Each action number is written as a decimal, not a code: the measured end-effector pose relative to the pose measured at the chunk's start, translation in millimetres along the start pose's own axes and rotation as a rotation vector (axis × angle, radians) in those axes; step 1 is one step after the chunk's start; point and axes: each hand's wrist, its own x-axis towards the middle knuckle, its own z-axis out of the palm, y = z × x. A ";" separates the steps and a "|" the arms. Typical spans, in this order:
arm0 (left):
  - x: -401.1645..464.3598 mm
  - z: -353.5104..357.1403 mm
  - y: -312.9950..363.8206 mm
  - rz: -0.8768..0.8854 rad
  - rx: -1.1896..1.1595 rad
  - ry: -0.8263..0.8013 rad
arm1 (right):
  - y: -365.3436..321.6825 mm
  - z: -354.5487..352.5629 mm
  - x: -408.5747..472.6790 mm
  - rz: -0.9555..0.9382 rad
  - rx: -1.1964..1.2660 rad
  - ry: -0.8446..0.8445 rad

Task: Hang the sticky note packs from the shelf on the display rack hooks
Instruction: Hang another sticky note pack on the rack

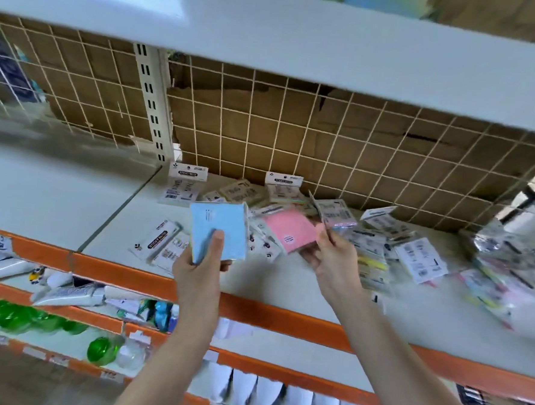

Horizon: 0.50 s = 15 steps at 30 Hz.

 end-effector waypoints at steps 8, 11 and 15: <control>-75.7 64.2 8.9 -0.192 -0.205 -0.502 | -50.7 -98.8 -51.5 0.029 0.226 -0.241; -127.4 89.5 -0.2 -0.250 -0.188 -0.606 | -64.0 -153.0 -74.6 0.009 0.252 -0.233; -205.2 117.7 -19.6 -0.263 -0.085 -0.671 | -73.3 -227.0 -112.2 -0.028 0.200 -0.083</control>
